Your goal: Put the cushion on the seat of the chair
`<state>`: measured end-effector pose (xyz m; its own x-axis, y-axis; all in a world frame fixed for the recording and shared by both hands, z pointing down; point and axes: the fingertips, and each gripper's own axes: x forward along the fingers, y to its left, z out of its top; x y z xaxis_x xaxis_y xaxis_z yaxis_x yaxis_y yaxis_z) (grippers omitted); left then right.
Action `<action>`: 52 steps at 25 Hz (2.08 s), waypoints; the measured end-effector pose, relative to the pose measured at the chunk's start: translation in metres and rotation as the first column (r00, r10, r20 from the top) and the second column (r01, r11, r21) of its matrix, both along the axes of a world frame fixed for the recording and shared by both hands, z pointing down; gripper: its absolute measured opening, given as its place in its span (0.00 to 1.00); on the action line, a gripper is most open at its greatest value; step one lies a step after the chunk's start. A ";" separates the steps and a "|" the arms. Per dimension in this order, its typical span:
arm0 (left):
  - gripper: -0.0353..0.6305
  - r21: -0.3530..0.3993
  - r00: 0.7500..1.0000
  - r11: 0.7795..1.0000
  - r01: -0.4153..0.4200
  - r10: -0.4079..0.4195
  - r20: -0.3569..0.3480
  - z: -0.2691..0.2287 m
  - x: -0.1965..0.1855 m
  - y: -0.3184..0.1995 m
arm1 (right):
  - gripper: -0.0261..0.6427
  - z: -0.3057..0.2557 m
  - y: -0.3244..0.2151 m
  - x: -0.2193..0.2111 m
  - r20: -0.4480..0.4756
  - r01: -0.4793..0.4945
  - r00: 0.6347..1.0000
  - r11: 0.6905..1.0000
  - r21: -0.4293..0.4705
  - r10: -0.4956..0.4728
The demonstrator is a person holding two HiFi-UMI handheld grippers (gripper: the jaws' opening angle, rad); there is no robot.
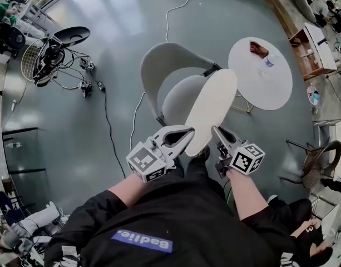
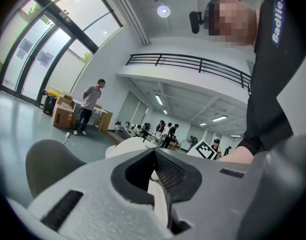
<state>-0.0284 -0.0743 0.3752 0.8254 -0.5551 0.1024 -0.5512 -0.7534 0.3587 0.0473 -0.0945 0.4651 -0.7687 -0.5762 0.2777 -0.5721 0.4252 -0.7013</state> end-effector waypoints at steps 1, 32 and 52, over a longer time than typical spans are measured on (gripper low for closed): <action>0.08 -0.003 1.000 1.000 0.010 -0.010 0.002 0.001 0.000 -0.004 | 0.10 0.004 -0.007 -0.001 0.007 0.000 1.000 1.000 -0.006 0.000; 0.08 -0.065 0.987 0.986 0.151 -0.147 0.069 0.073 -0.037 -0.093 | 0.10 0.169 -0.147 -0.098 0.274 -0.073 0.952 0.969 -0.236 0.139; 0.08 -0.184 0.995 0.983 0.011 0.009 0.104 0.132 0.009 -0.053 | 0.10 0.282 -0.097 -0.014 0.315 -0.169 0.904 0.919 -0.356 0.288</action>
<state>-0.0198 -0.1269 0.5073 0.8043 -0.5198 0.2878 -0.5935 -0.6792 0.4318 0.0329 -0.1917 0.7468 -0.7065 -0.6765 0.2078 -0.3147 0.0373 -0.9485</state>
